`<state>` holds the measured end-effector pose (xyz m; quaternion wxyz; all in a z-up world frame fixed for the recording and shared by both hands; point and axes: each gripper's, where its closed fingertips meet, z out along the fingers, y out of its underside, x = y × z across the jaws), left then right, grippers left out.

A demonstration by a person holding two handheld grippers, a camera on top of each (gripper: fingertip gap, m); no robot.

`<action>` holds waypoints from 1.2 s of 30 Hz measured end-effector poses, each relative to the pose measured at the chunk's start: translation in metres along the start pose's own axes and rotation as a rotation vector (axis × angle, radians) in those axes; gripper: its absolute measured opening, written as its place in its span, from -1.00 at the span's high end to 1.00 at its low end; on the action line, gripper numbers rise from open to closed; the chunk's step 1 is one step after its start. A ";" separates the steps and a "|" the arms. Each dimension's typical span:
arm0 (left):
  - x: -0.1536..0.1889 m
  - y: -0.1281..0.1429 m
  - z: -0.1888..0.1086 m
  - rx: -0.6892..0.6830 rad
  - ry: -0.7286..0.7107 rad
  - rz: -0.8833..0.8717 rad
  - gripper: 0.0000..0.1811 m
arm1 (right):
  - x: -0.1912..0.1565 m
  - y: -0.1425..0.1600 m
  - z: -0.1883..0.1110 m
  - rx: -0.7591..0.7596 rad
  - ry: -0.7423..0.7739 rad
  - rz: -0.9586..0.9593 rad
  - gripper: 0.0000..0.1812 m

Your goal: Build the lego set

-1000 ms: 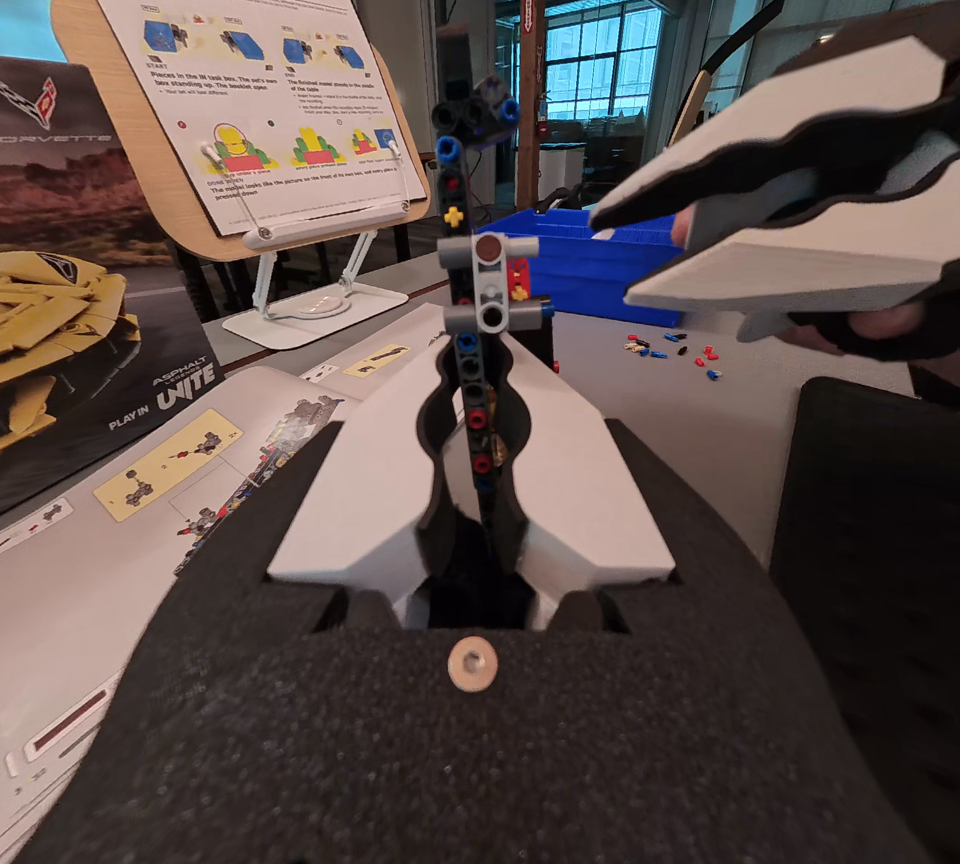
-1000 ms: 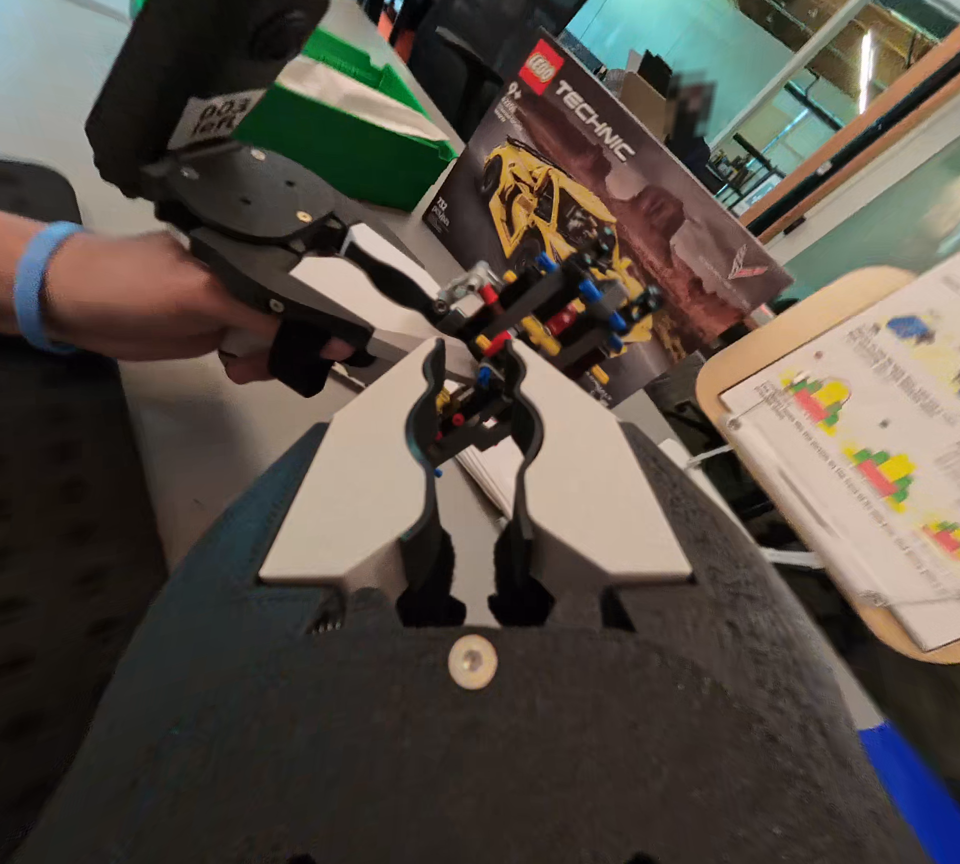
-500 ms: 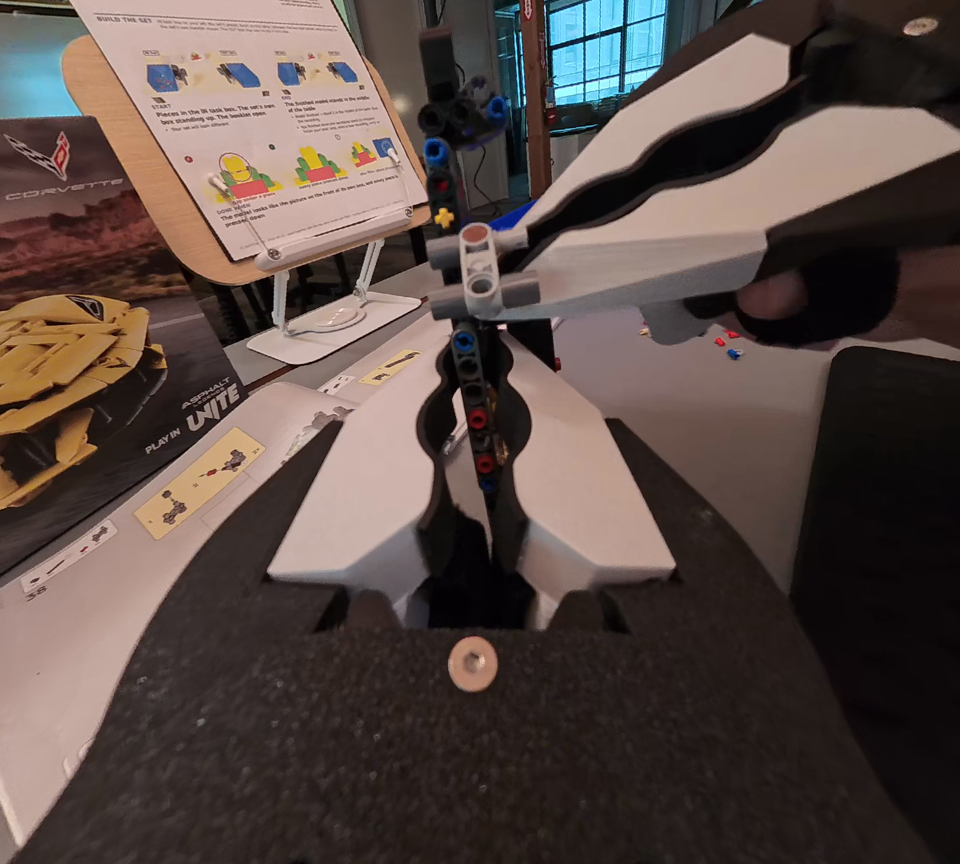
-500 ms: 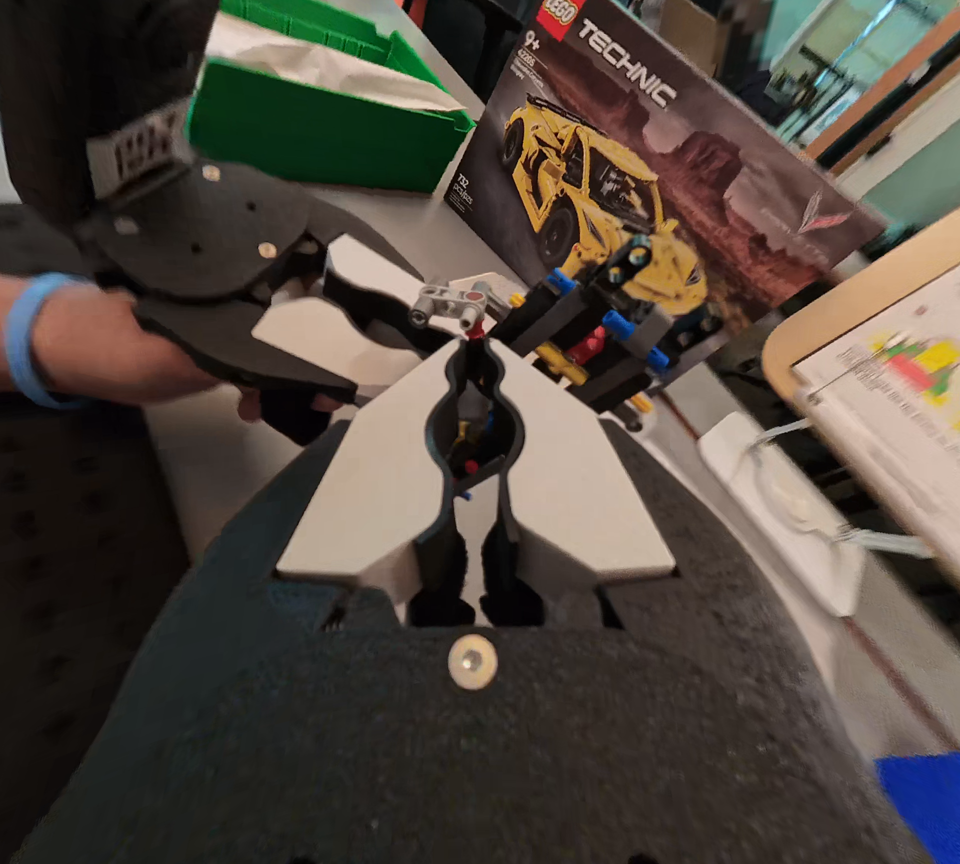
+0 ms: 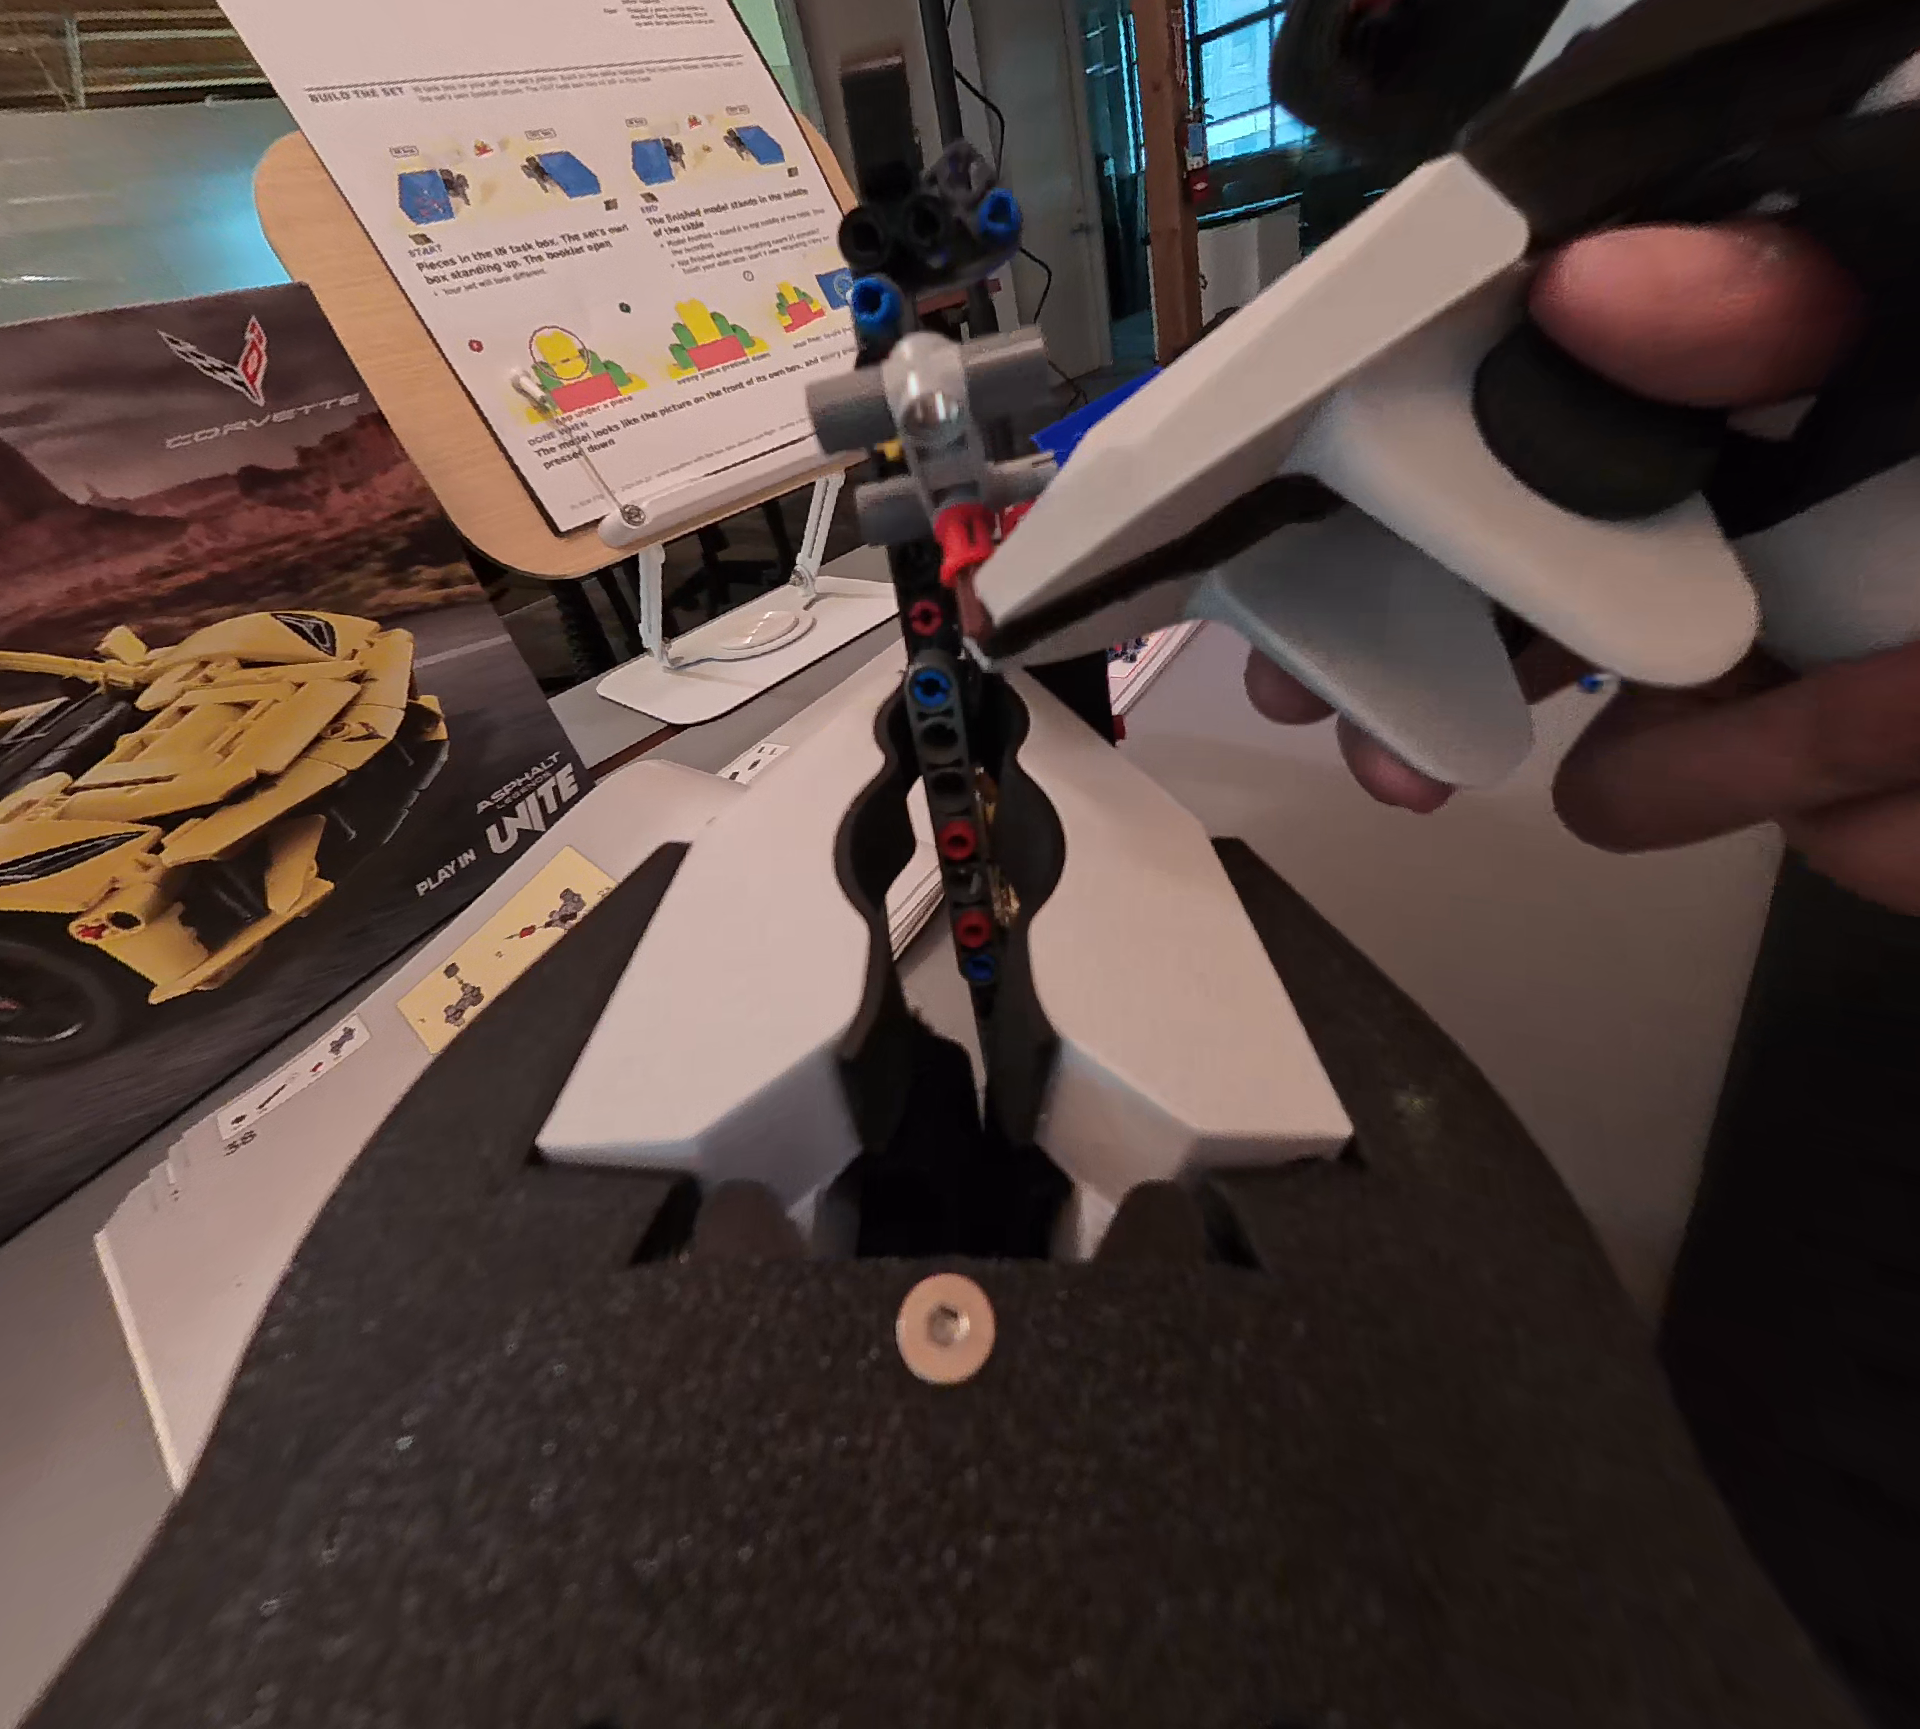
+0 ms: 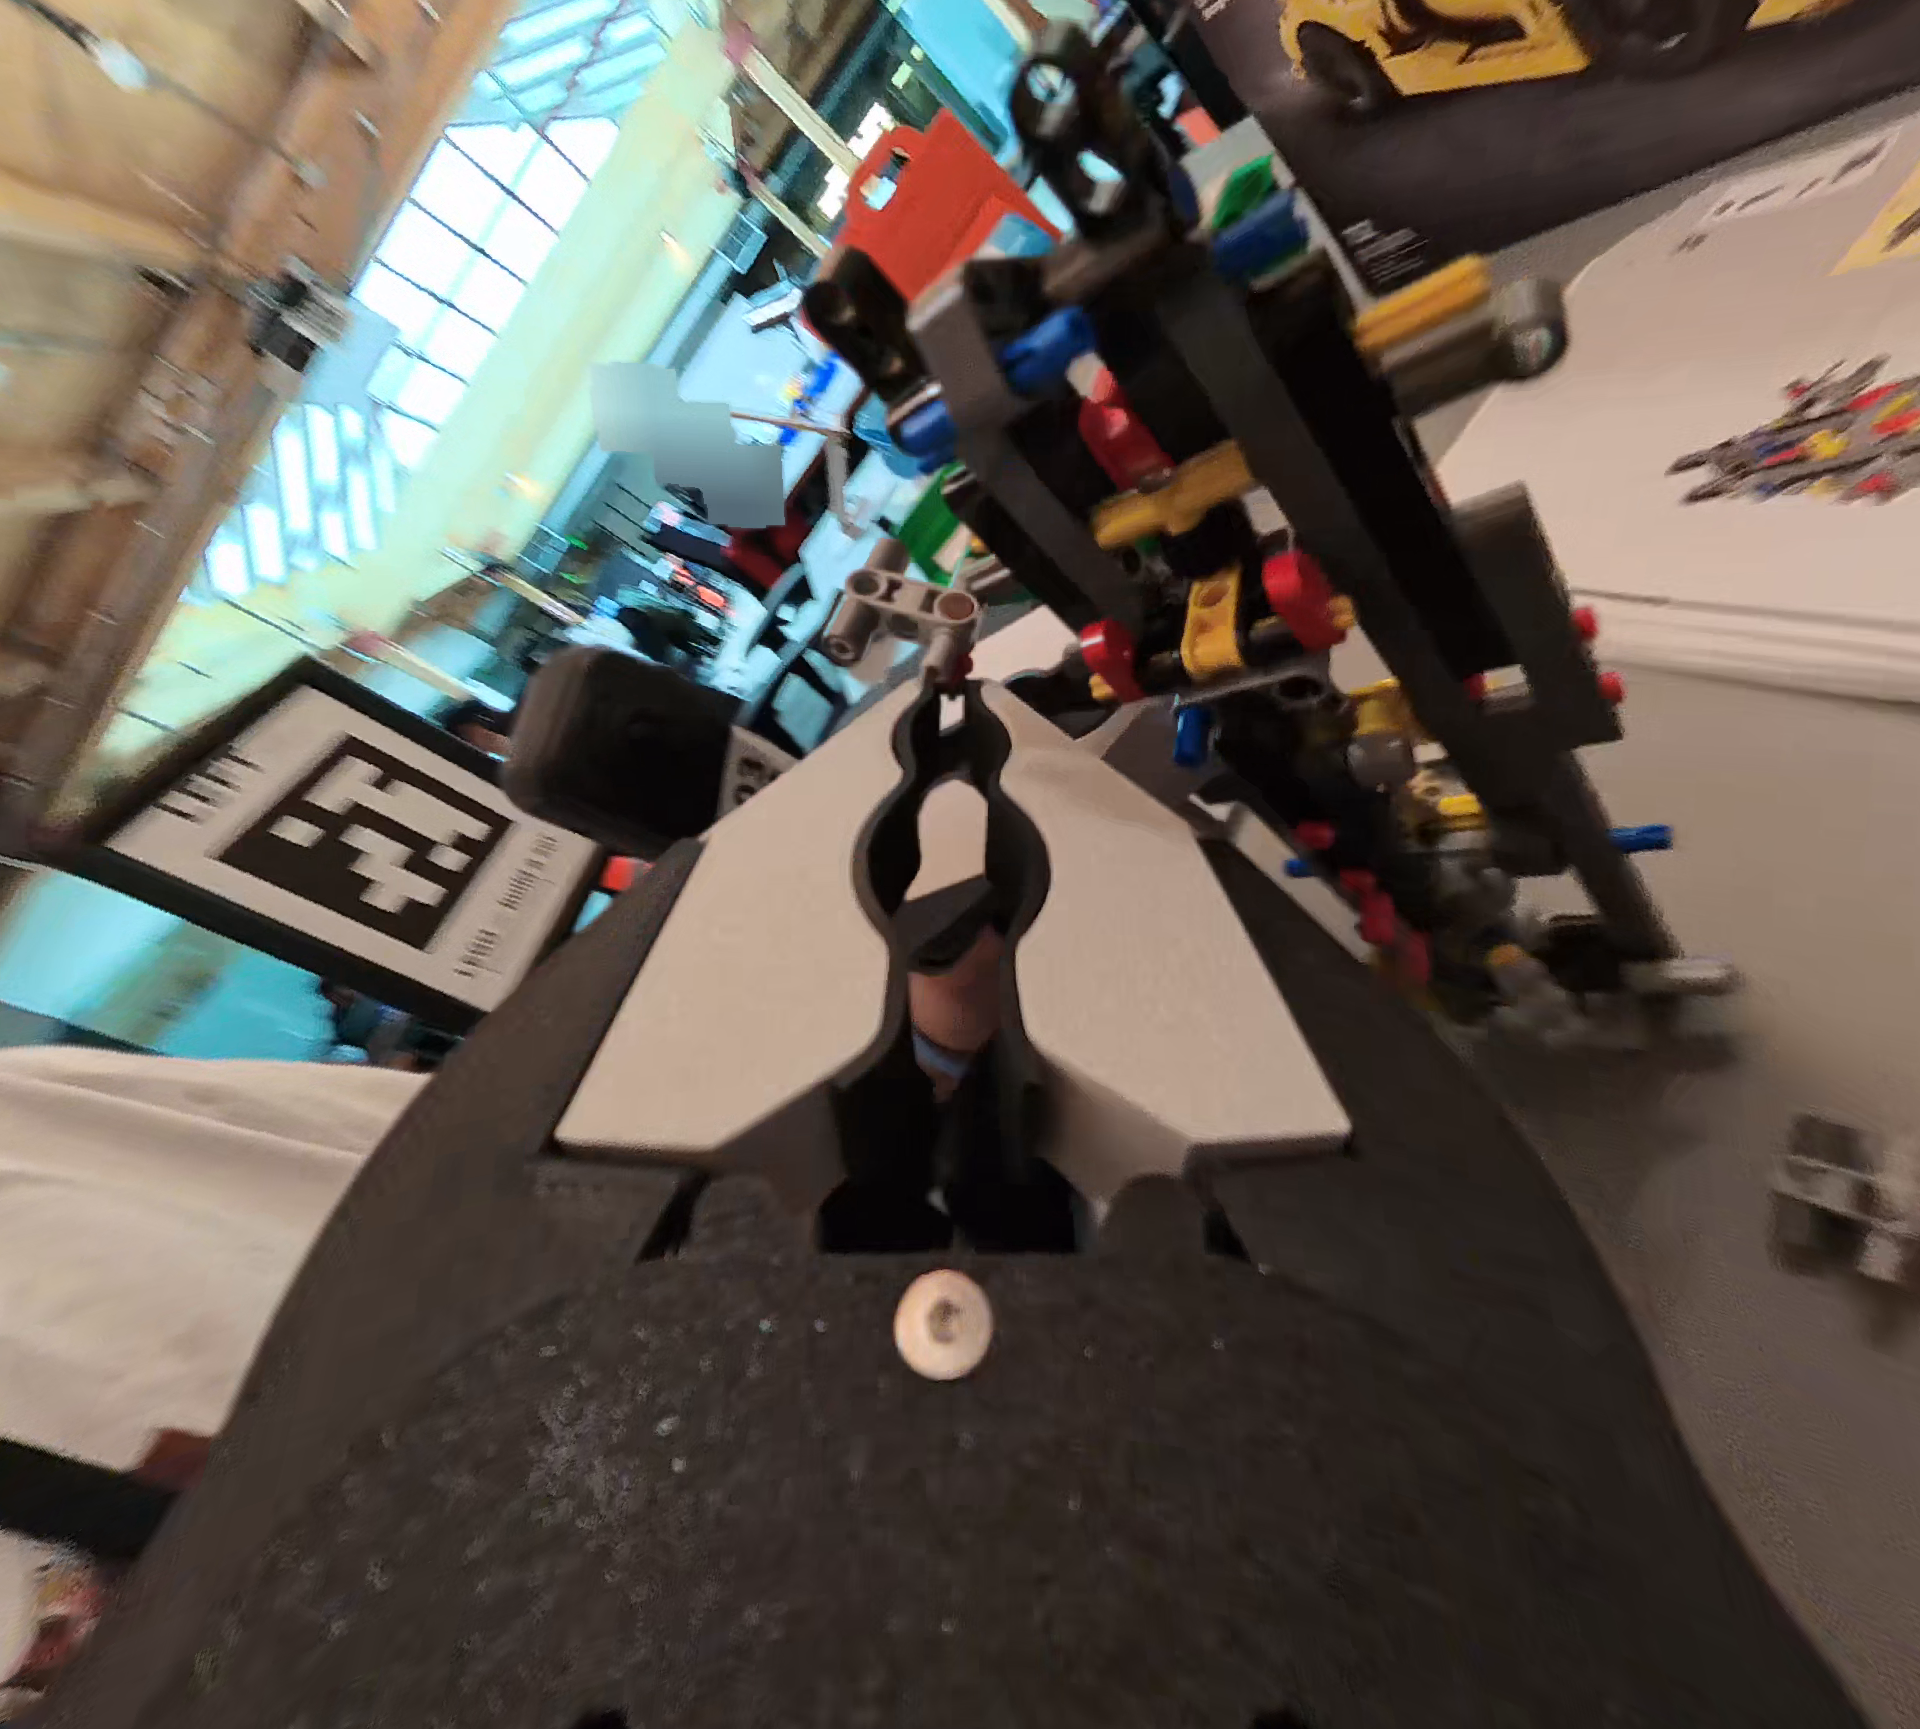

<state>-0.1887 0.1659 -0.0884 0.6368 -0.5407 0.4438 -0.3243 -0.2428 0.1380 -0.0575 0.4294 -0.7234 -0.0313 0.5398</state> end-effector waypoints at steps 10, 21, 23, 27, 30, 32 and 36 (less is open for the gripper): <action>0.003 0.000 0.002 -0.009 -0.028 0.055 0.93 | -0.011 -0.001 -0.007 0.088 -0.308 0.465 0.98; 0.003 0.000 0.002 -0.009 -0.023 0.049 0.93 | -0.013 -0.001 -0.008 0.088 -0.356 0.497 1.00; 0.003 0.000 0.002 -0.008 -0.021 0.051 0.93 | -0.012 0.000 -0.009 0.086 -0.354 0.490 1.00; 0.004 0.000 0.002 -0.009 -0.022 0.059 0.93 | -0.008 0.002 -0.009 0.085 -0.301 0.400 0.96; 0.005 0.000 0.002 -0.009 -0.022 0.065 0.93 | -0.002 0.003 -0.009 0.084 -0.215 0.286 0.88; 0.004 0.000 0.002 -0.009 -0.023 0.067 0.93 | 0.003 0.003 -0.009 0.084 -0.160 0.215 0.83; 0.005 0.000 0.002 -0.009 -0.024 0.070 0.93 | 0.007 0.002 -0.011 0.086 -0.084 0.094 0.82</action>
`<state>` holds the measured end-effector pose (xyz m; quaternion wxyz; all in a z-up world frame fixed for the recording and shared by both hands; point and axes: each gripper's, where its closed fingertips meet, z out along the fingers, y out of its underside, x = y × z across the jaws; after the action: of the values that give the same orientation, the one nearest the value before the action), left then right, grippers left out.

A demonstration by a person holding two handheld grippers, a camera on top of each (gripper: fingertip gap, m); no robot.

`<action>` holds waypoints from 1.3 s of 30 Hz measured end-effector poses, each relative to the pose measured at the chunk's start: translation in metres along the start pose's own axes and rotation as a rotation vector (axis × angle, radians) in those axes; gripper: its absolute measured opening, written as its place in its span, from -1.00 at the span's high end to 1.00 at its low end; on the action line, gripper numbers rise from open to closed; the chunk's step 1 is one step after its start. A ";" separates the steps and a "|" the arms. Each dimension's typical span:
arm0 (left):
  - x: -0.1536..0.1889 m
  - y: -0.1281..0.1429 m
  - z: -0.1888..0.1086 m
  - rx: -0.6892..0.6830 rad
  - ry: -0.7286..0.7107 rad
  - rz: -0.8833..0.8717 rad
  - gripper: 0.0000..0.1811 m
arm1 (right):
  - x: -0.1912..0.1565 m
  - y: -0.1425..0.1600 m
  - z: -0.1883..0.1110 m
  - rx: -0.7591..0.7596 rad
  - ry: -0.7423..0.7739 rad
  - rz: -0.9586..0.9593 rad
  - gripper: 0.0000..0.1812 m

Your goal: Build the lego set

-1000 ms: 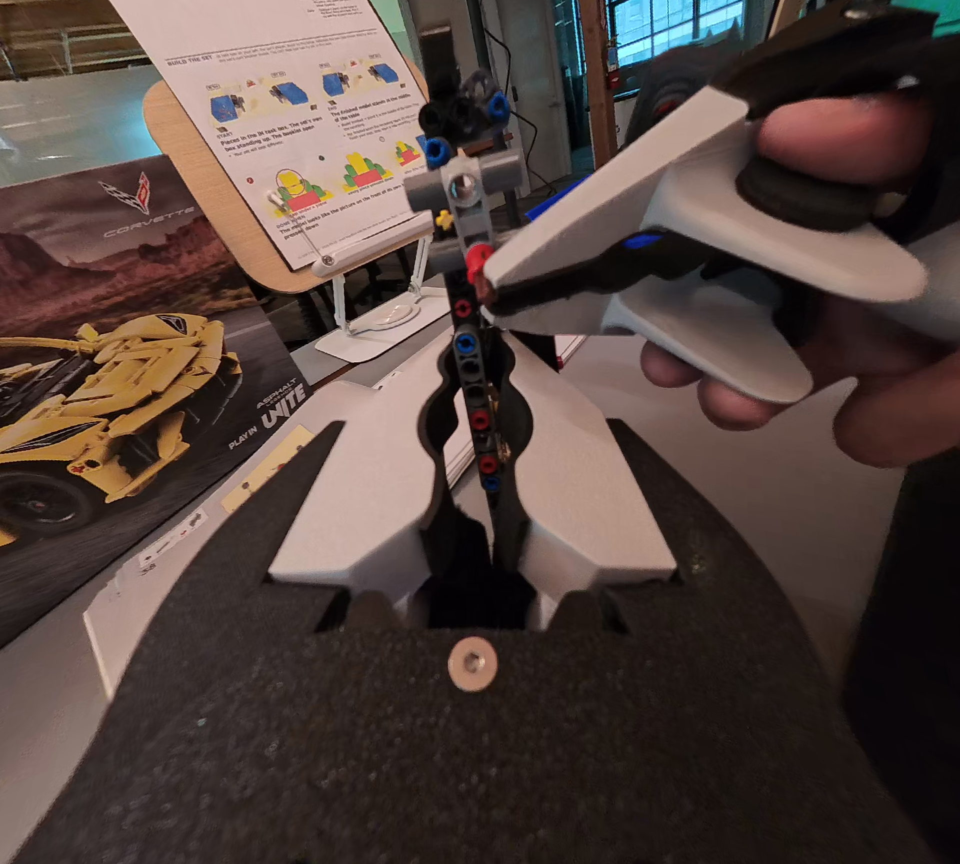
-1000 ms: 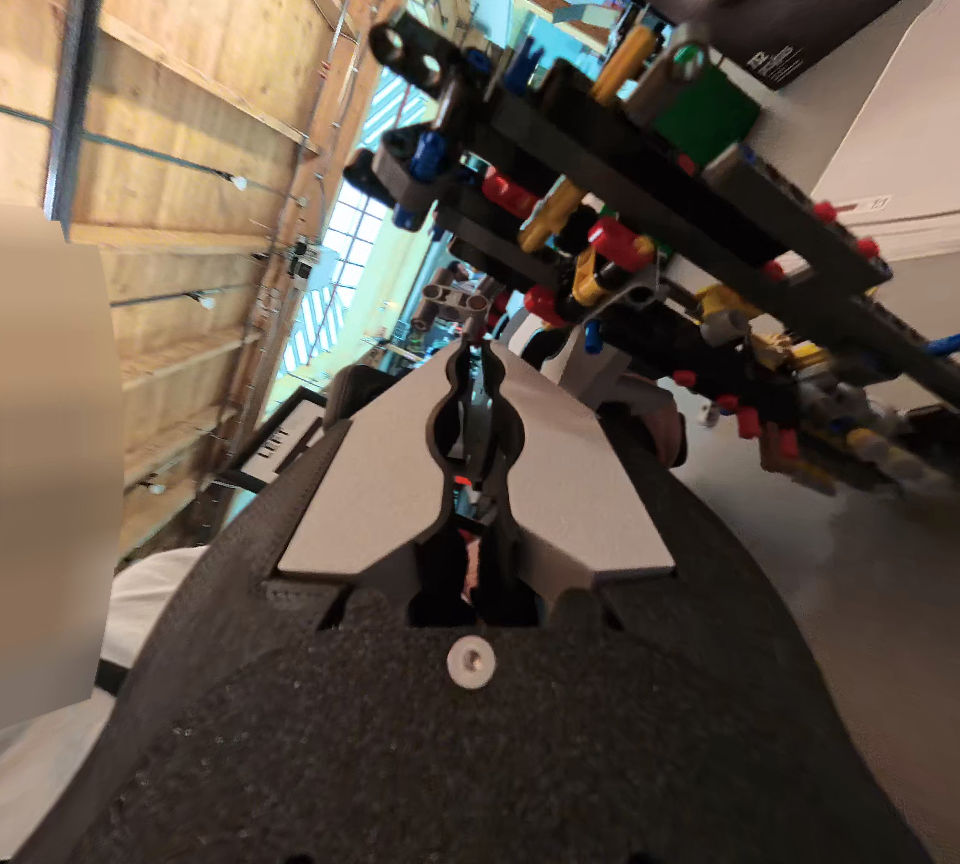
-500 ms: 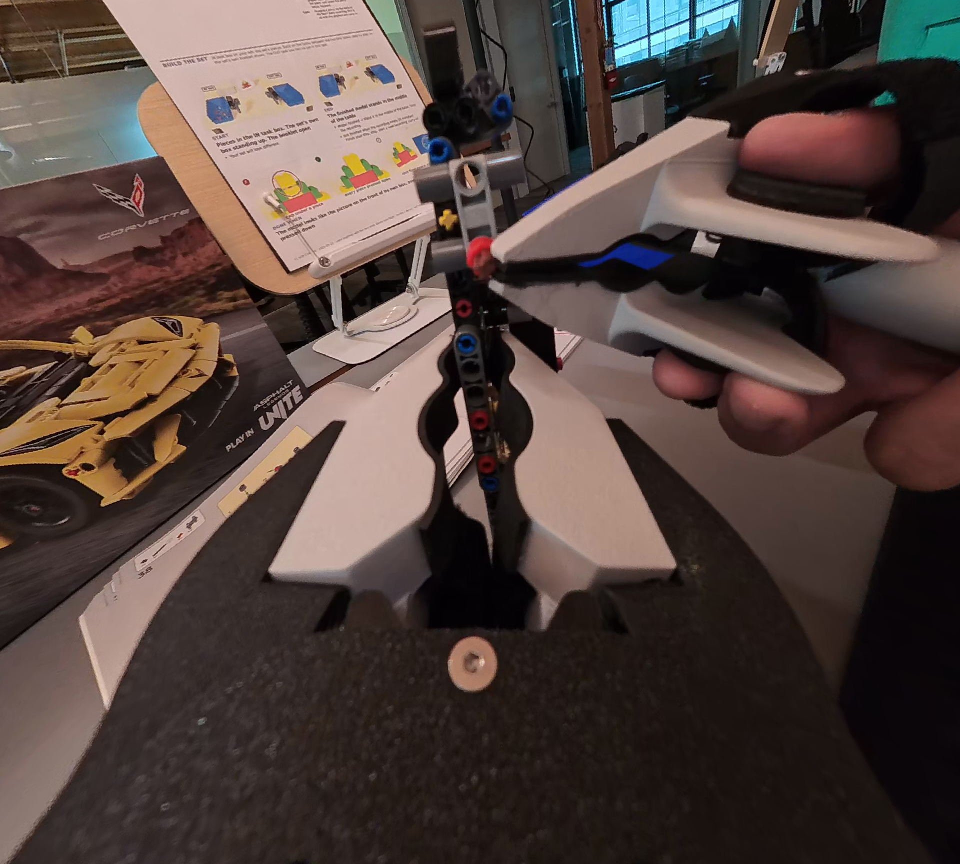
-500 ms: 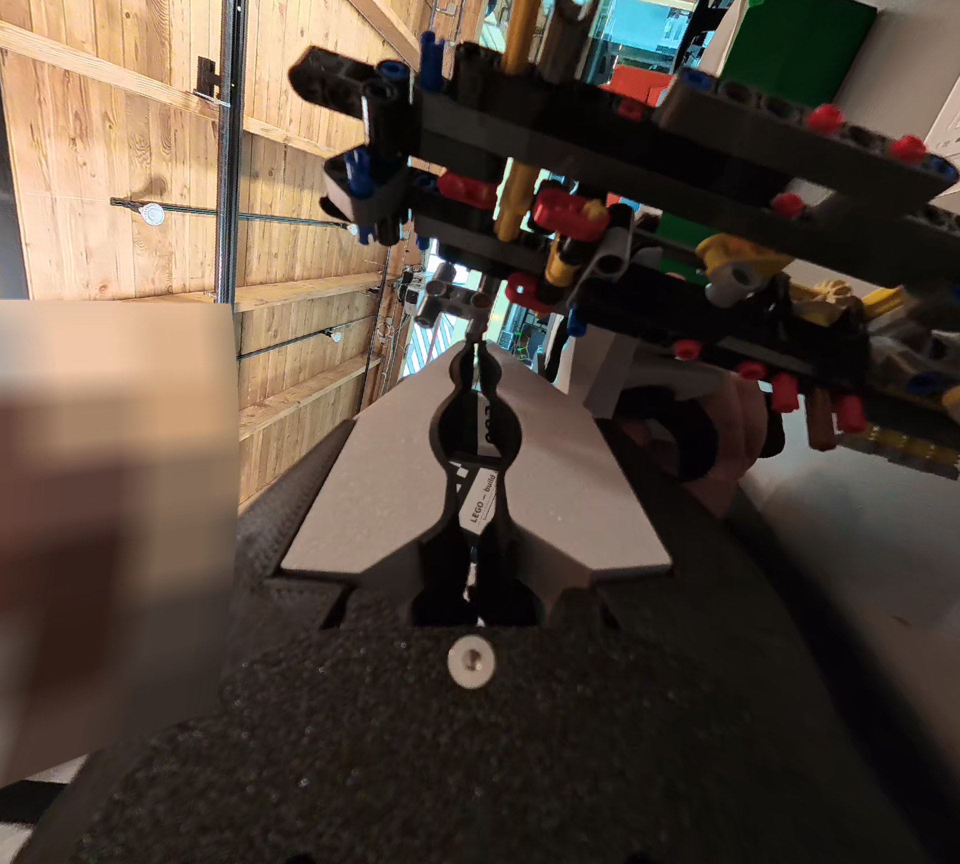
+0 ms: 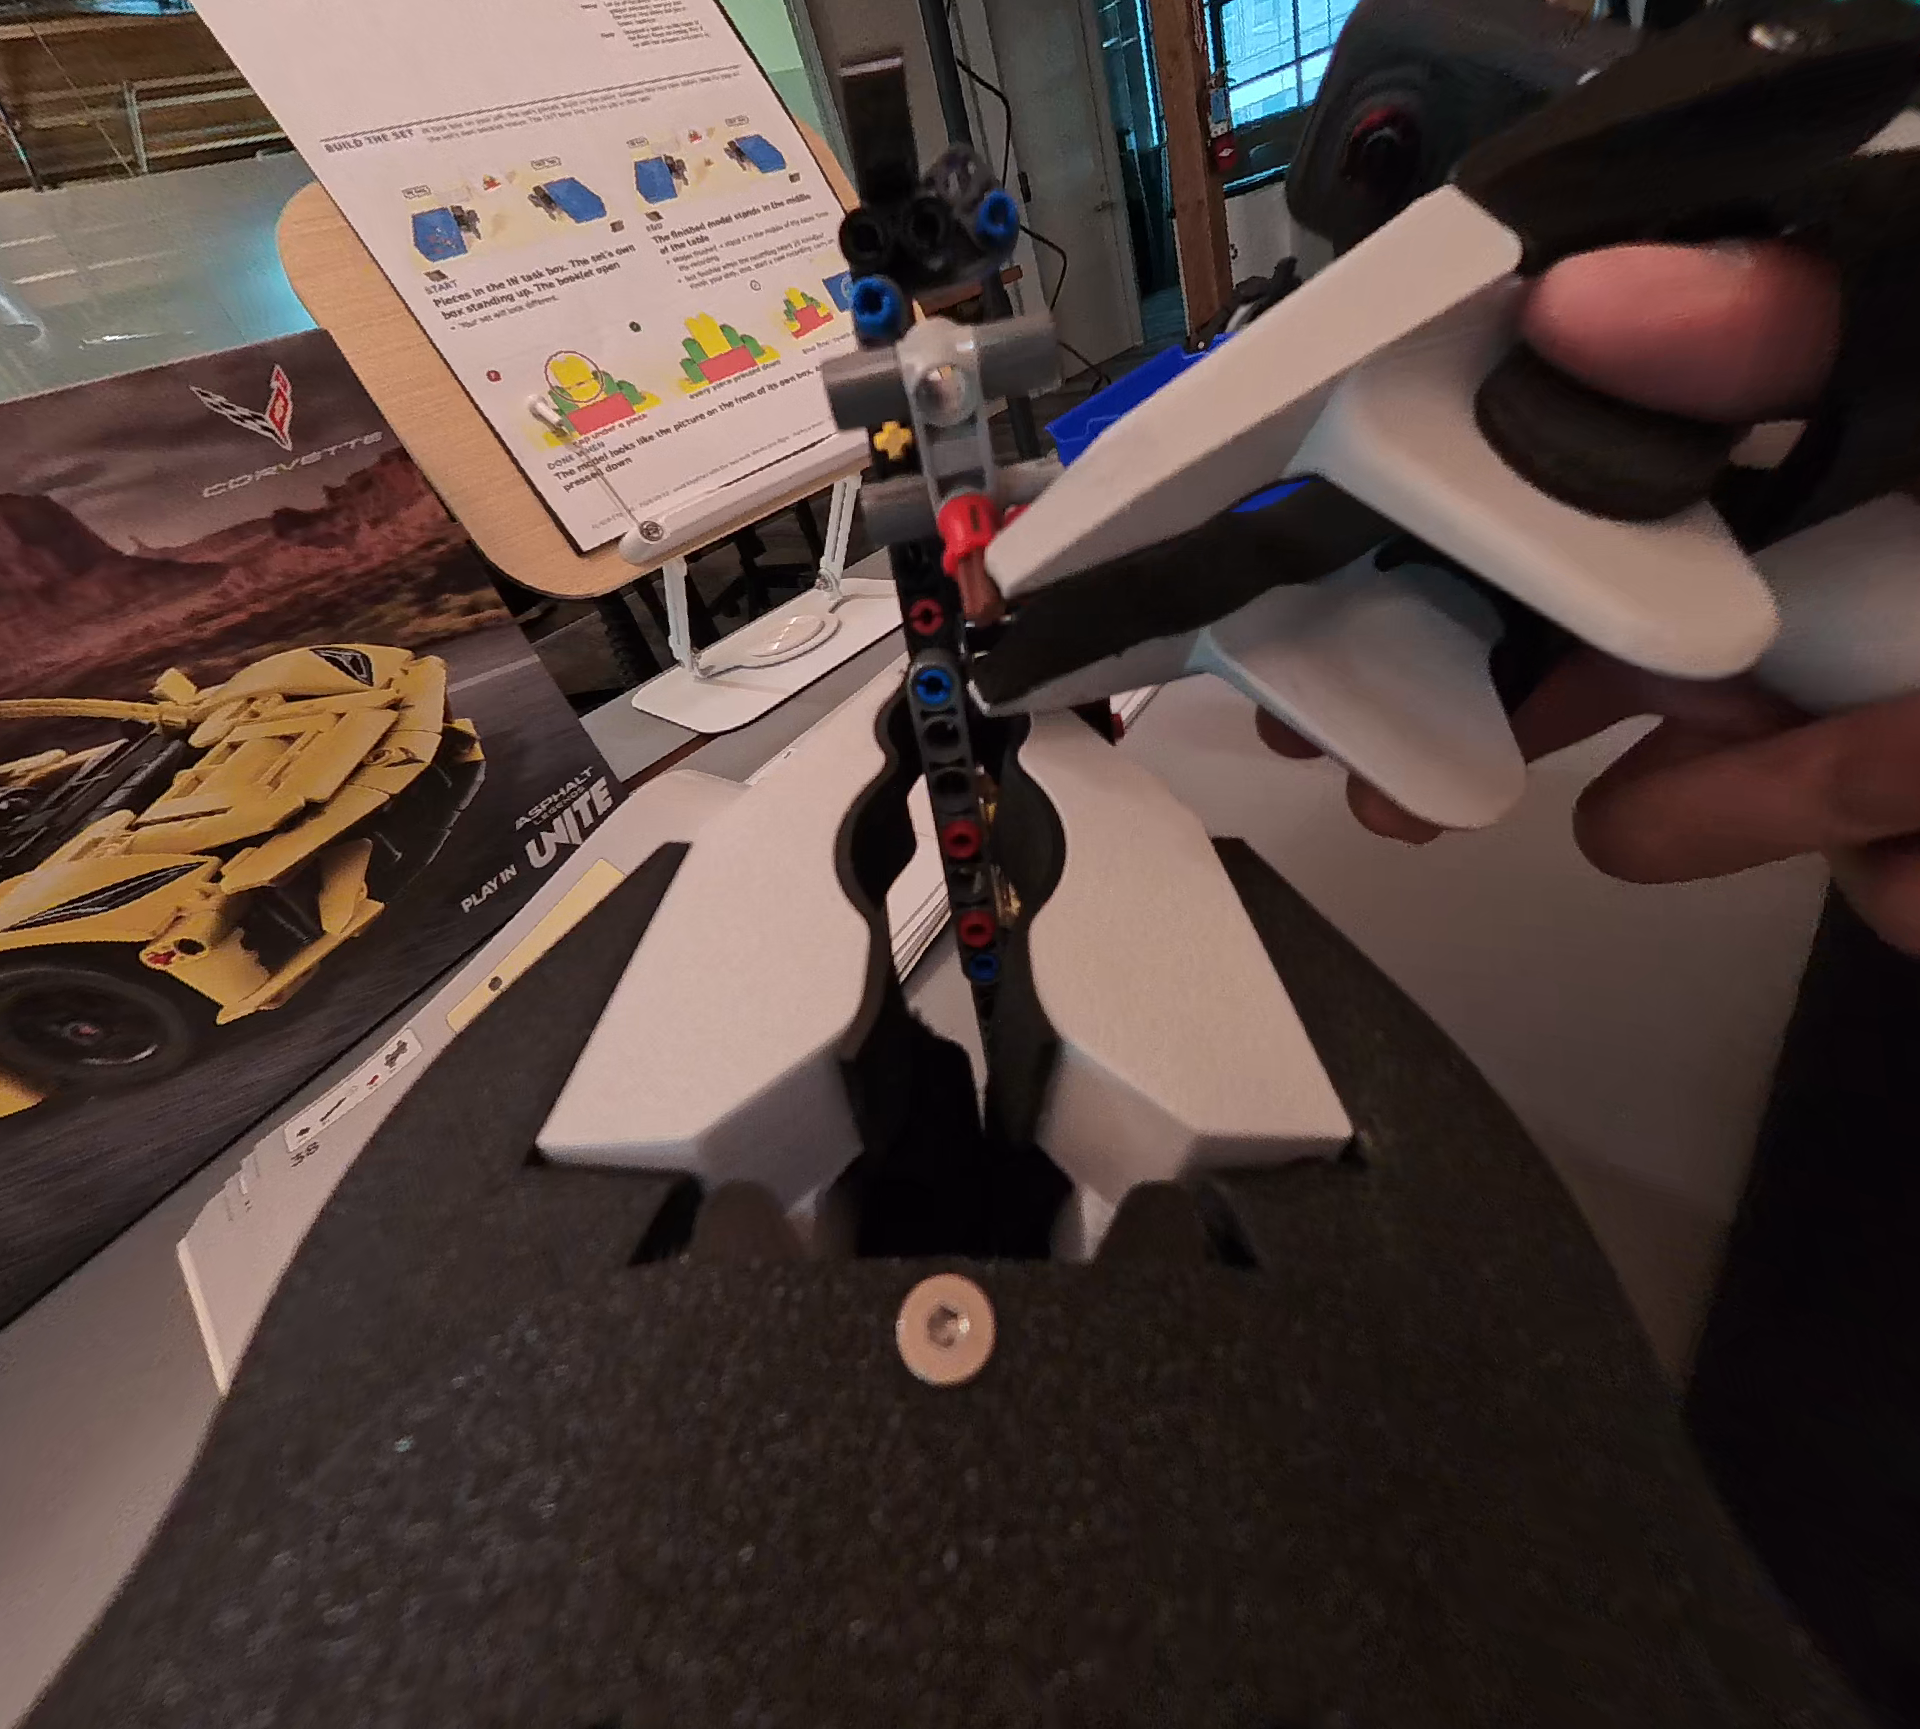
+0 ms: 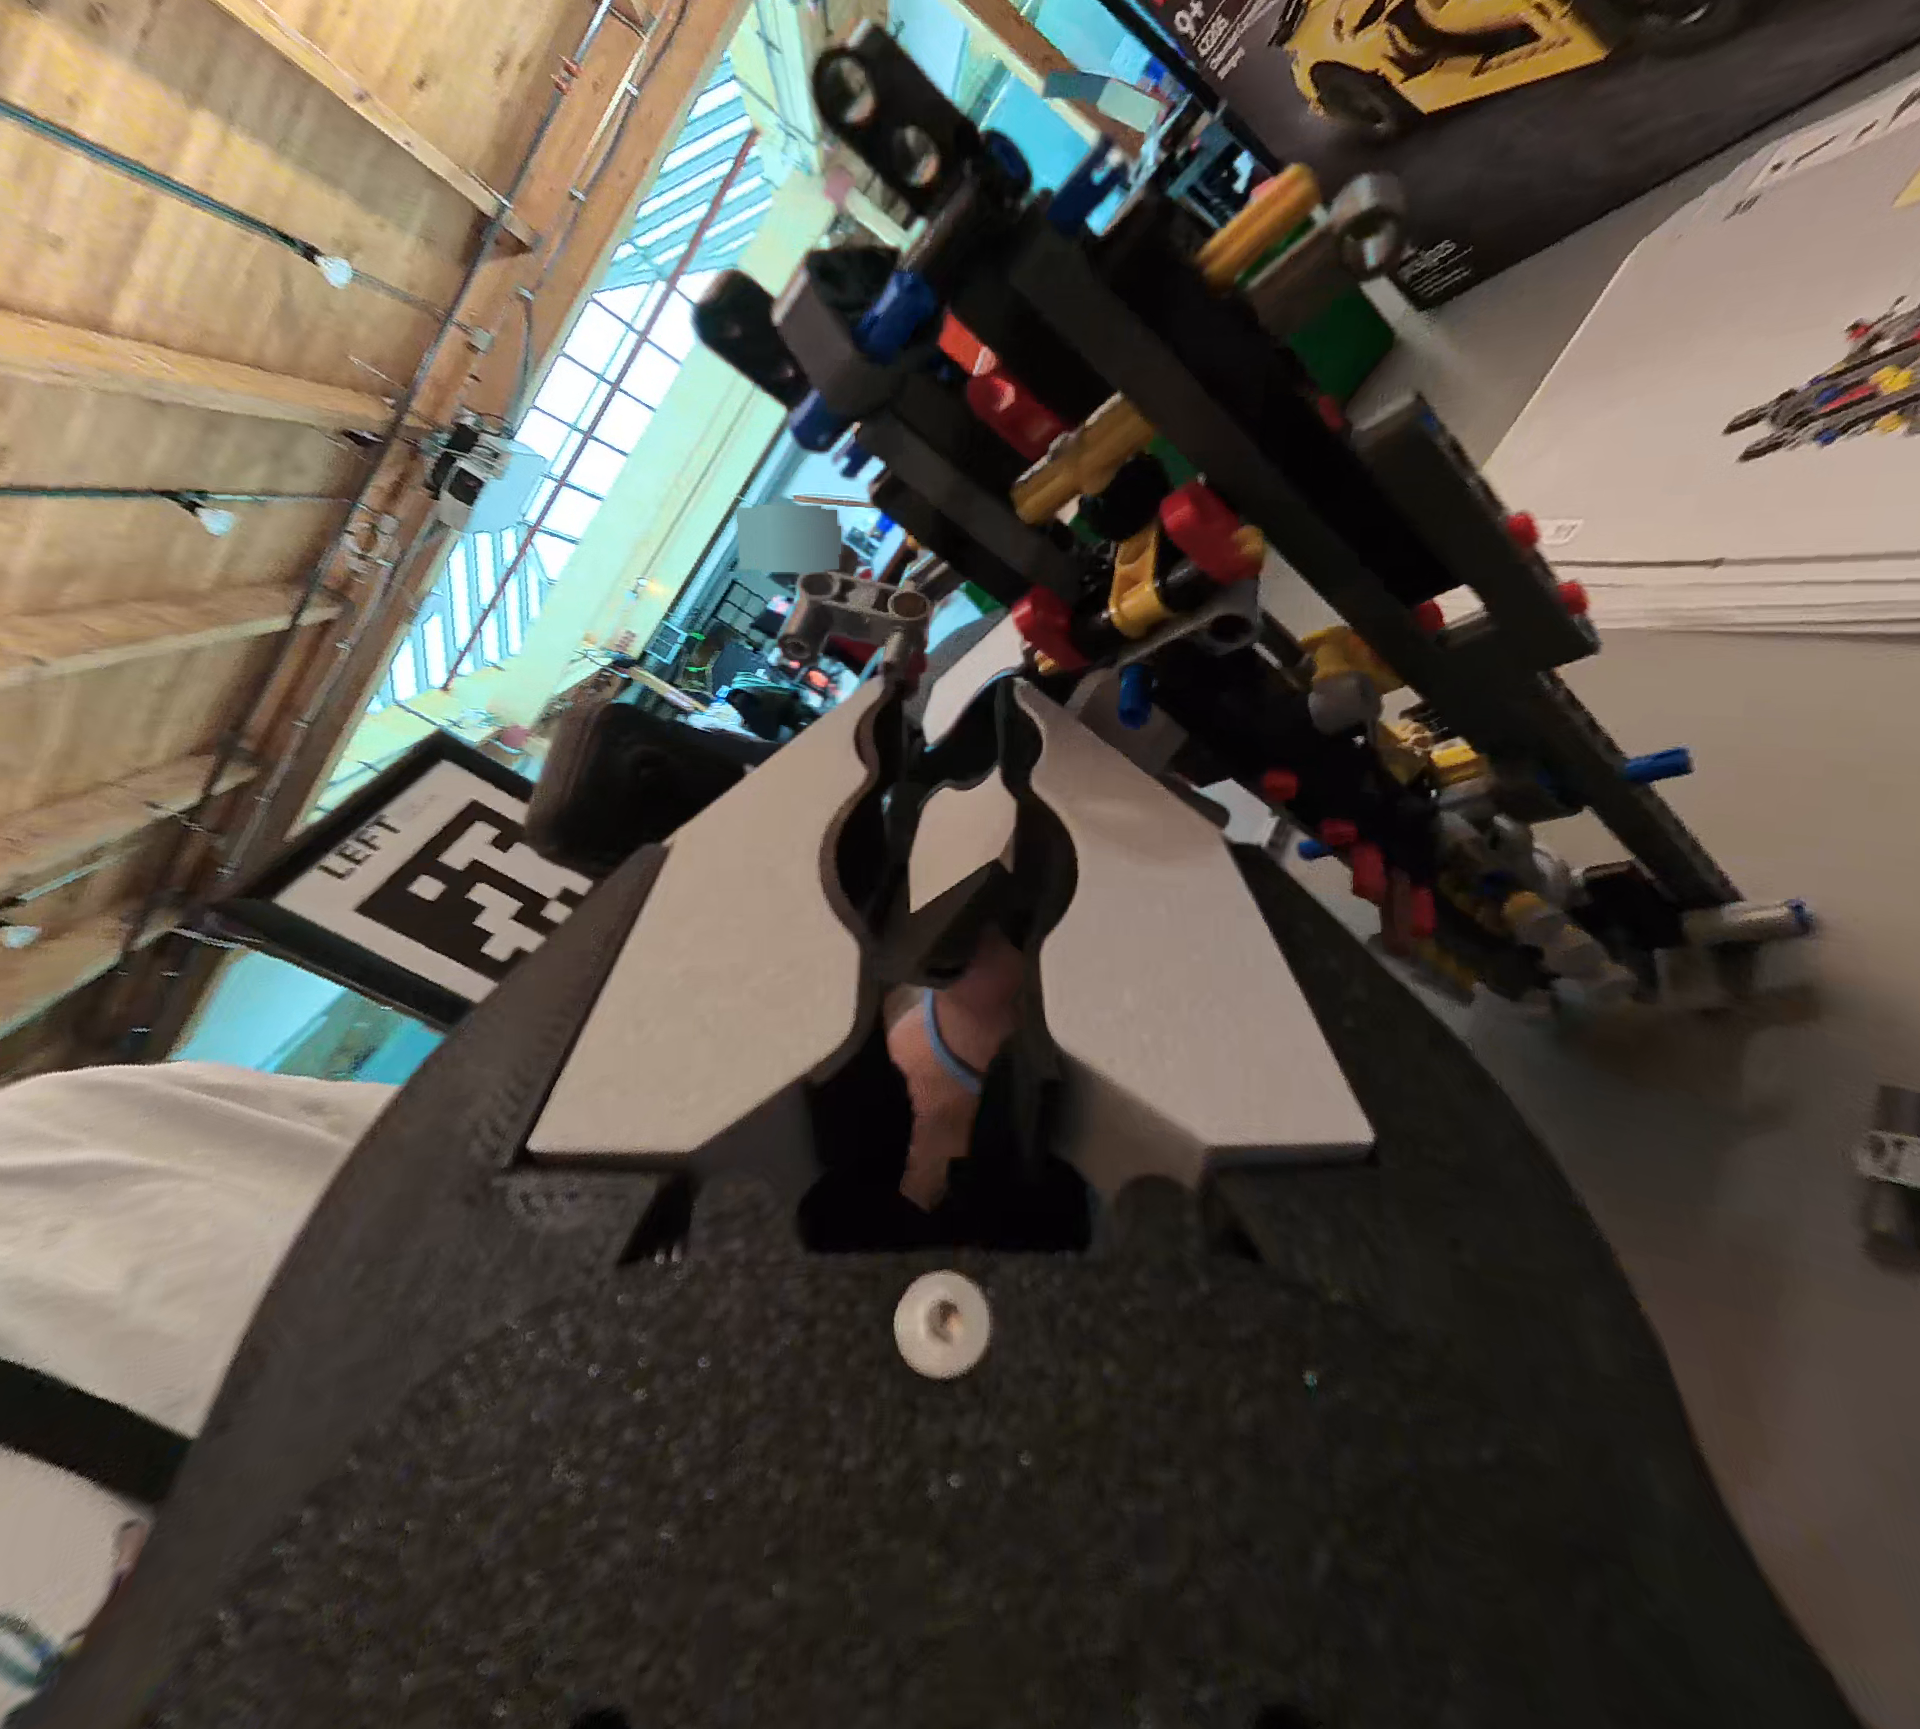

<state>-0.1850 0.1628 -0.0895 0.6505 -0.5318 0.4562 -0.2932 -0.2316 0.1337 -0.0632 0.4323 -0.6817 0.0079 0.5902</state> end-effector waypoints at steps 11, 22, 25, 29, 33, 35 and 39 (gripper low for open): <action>0.002 -0.001 0.000 0.003 0.002 0.024 0.93 | -0.017 0.001 -0.002 -0.002 -0.170 0.210 1.00; 0.002 0.000 0.000 0.003 0.000 0.023 0.93 | -0.025 -0.001 -0.003 0.003 -0.290 0.368 0.95; 0.001 0.000 0.000 0.003 0.000 0.023 0.93 | -0.031 0.001 -0.003 -0.009 -0.320 0.376 0.96; 0.001 0.000 0.000 0.002 -0.002 0.024 0.93 | -0.029 -0.002 -0.005 0.005 -0.279 0.315 0.95; 0.003 -0.001 0.000 0.002 0.001 0.035 0.93 | -0.030 -0.011 -0.011 0.040 -0.264 0.282 0.95; 0.003 -0.001 0.000 0.001 -0.002 0.037 0.93 | -0.030 -0.012 -0.012 0.043 -0.243 0.247 0.94; 0.002 0.000 0.000 0.001 -0.002 0.030 0.93 | -0.027 -0.015 -0.013 0.058 -0.191 0.155 0.91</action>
<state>-0.1842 0.1611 -0.0896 0.6555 -0.5250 0.4632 -0.2831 -0.2217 0.1221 -0.0332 0.4036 -0.6070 0.0366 0.6836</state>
